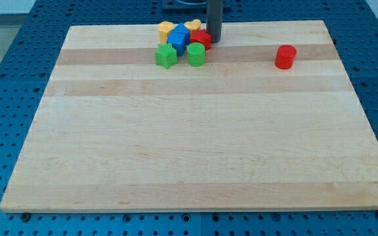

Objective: Move the red circle closer to the group of blocks

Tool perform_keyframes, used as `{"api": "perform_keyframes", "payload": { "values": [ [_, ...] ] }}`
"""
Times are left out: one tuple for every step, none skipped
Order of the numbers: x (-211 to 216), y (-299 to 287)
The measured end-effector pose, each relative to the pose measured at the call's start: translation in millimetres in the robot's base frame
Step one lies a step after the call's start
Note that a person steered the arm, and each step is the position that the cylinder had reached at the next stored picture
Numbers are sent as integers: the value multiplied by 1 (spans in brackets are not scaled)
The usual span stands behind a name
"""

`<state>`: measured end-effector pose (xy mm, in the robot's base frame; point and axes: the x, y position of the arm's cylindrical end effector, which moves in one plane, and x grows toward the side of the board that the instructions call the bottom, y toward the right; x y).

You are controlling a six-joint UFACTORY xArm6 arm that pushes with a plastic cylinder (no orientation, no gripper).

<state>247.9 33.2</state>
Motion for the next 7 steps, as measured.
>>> {"api": "perform_keyframes", "payload": {
  "values": [
    [0,3],
    [0,44],
    [0,104],
    [6,169],
    [36,208],
    [76,215],
    [86,187]
  ]
}}
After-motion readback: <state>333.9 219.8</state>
